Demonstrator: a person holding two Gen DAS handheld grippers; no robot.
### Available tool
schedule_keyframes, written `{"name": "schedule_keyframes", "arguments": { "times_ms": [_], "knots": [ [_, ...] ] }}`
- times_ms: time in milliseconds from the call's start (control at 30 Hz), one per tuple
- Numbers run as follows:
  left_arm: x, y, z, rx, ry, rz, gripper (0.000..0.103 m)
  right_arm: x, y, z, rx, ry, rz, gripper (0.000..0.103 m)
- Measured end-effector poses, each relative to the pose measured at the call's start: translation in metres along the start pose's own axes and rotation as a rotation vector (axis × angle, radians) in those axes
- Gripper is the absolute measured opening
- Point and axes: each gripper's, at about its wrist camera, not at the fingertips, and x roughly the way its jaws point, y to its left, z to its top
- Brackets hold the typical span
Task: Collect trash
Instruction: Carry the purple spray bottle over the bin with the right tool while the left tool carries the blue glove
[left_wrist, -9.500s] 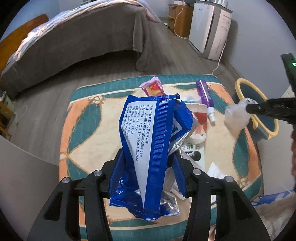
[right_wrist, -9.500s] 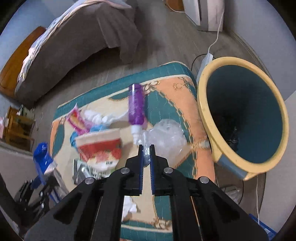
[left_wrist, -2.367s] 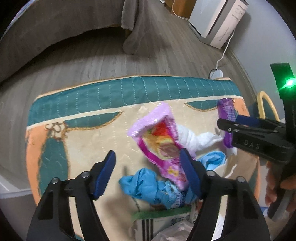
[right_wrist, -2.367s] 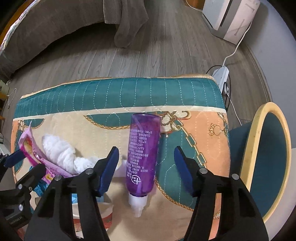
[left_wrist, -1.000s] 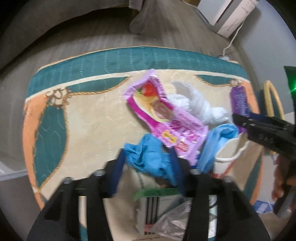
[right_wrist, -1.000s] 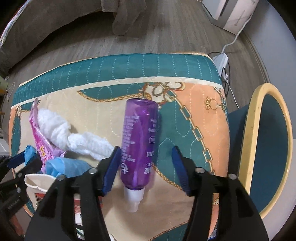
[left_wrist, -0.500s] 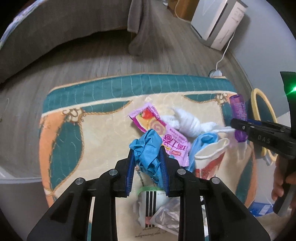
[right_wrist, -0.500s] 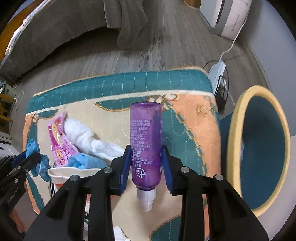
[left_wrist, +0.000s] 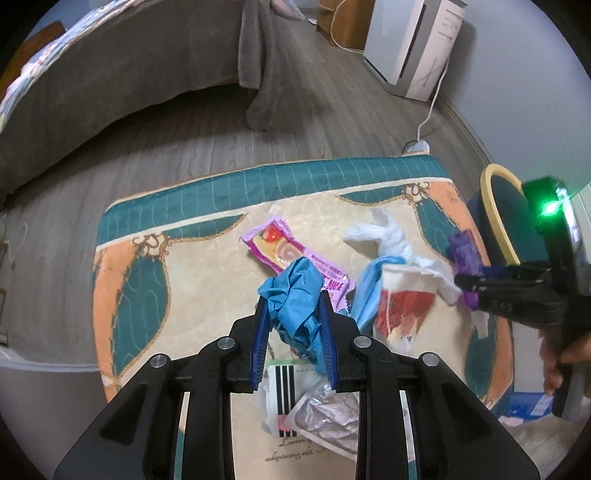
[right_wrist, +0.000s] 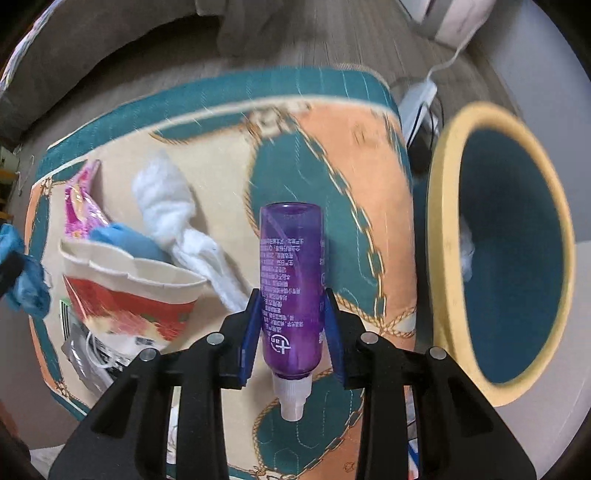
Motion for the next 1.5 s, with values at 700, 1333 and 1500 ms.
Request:
{"name": "schedule_keyframes", "arguments": {
  "times_ms": [700, 1333, 1500],
  "knots": [
    [0.003, -0.004, 0.005, 0.003, -0.002, -0.032, 0.027, -0.031, -0.012, 0.008, 0.067, -0.082, 0.021, 0.032],
    [-0.062, -0.065, 0.004, 0.154, -0.269, -0.004, 0.027, -0.169, -0.041, -0.017, 0.065, -0.408, -0.001, 0.032],
    [-0.059, -0.091, -0.004, 0.217, -0.264, 0.002, 0.027, -0.176, -0.055, -0.021, 0.063, -0.41, -0.019, 0.032]
  ]
}}
